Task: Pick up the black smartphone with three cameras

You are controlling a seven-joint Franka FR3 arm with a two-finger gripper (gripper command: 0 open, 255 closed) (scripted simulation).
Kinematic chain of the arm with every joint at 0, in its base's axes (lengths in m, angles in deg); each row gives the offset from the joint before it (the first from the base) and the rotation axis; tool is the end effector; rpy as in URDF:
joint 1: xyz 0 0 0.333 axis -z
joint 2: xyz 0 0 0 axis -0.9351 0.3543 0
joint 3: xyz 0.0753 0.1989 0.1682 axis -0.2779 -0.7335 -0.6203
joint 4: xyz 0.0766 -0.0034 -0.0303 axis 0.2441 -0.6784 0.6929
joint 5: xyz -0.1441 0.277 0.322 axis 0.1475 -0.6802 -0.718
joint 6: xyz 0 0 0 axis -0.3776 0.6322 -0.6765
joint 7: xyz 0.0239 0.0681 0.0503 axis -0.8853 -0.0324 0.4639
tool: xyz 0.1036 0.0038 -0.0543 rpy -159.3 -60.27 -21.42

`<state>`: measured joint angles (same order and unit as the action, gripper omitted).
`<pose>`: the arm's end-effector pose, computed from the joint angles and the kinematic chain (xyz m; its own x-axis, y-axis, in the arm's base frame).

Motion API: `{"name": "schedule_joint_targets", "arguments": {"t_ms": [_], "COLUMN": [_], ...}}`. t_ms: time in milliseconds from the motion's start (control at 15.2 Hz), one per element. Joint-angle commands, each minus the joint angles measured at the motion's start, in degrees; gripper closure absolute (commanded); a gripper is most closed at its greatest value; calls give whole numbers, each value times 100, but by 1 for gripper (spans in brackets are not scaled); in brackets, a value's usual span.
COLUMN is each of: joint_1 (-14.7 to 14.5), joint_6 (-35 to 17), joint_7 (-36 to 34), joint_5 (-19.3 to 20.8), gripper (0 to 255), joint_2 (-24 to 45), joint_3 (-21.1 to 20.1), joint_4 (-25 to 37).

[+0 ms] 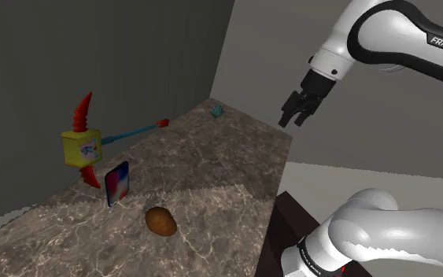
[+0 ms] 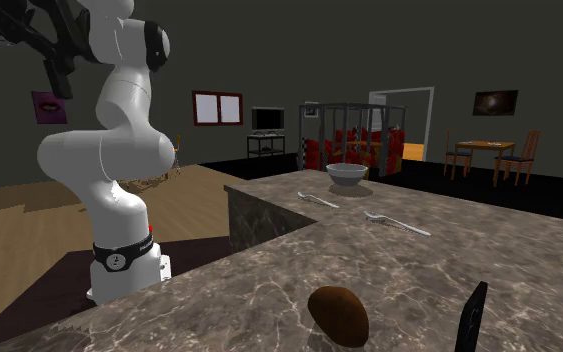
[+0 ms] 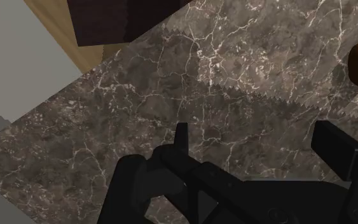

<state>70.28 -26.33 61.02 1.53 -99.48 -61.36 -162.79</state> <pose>0.3839 0.0016 0.5466 0.9995 -0.0297 0.0092 -0.0283 -0.9918 -0.1243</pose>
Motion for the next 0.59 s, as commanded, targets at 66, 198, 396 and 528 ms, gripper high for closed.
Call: {"name": "schedule_joint_targets", "arguments": {"t_ms": [66, 198, 396, 528], "joint_1": [-21, -66, -145, -202], "joint_6": [8, 10, -21, -61], "joint_7": [-176, -518, -1007, -1313], "joint_5": [-158, -480, -971, -1305], "gripper": [0, 0, 0, 0], "joint_2": [162, 496, 1018, 1377], "joint_3": [-68, -197, -369, -472], "joint_4": [25, 83, 193, 281]}}
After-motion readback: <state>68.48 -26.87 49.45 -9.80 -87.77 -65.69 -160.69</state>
